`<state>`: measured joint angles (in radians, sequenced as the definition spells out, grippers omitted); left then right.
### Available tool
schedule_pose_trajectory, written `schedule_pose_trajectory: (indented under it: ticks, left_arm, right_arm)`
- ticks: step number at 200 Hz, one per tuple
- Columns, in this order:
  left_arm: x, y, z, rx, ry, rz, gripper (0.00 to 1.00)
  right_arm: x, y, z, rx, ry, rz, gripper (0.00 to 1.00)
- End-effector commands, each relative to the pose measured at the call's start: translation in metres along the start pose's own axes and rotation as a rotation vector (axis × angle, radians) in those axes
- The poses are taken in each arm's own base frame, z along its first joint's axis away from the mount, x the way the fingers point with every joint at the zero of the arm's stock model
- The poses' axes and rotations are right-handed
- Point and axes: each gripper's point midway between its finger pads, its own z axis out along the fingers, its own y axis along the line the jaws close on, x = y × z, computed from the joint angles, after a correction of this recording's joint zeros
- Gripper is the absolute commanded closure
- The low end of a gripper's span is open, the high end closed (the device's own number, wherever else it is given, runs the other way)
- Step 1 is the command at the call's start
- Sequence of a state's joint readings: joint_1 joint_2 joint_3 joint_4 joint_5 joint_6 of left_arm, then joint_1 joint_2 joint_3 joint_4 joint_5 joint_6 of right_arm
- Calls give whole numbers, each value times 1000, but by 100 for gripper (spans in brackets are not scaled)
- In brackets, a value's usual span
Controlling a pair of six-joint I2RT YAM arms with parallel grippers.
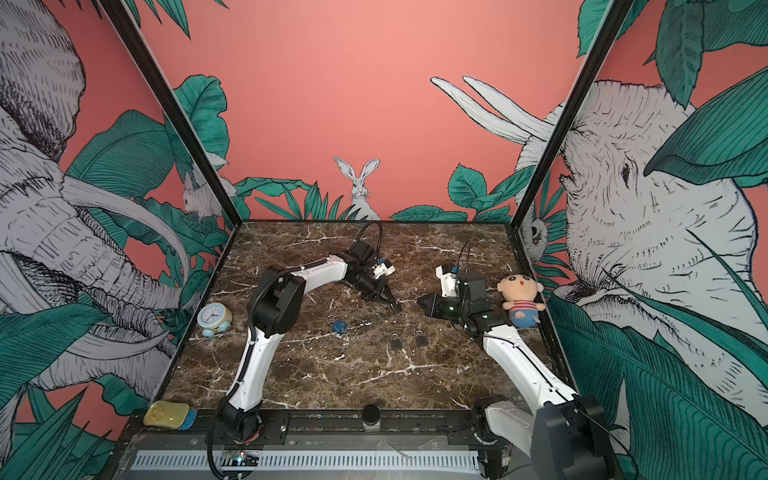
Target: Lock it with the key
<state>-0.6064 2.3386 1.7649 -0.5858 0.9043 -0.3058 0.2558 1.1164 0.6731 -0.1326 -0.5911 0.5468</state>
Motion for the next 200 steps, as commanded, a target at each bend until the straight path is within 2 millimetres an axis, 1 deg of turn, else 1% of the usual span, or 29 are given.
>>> schedule_pose_trajectory:
  ticks: [1, 9, 19, 45, 79, 105, 118, 138, 149, 175, 200]
  left_arm:
    - [0, -11, -1, 28, 14, 26, 93]
    - [-2, -12, -1, 28, 8, 28, 90]
    - [-4, -13, -2, 25, -1, 28, 82]
    - [-14, -13, -5, 3, -33, 24, 75]
    - [-25, -12, -12, -30, -84, 21, 74]
    - [-32, -11, -29, -62, -133, 19, 73]
    - [-31, -12, -39, -54, -150, 15, 74]
    - [-28, -16, -56, -56, -198, 21, 74]
    - [-27, -24, -68, -57, -239, 48, 73]
    - [-19, -34, -83, -57, -298, 73, 73]
    - [-9, -47, -98, -38, -355, 91, 73]
  right_arm:
    - [-6, 6, 3, -34, -18, -20, 100]
    - [-6, 6, 3, -35, -16, -19, 100]
    - [-7, 5, 4, -35, -15, -18, 100]
    - [-7, 4, 4, -26, -11, -15, 100]
    - [-3, -2, 3, 12, 9, -21, 100]
    - [-4, -10, 2, 57, -9, -24, 100]
    - [-7, -11, 5, 56, -19, -18, 100]
    - [-11, -16, 14, 74, -31, -2, 100]
    - [-13, -20, 20, 101, -37, -2, 100]
    - [-17, -28, 32, 163, -51, -13, 100]
    - [-15, -34, 50, 206, -42, -18, 100]
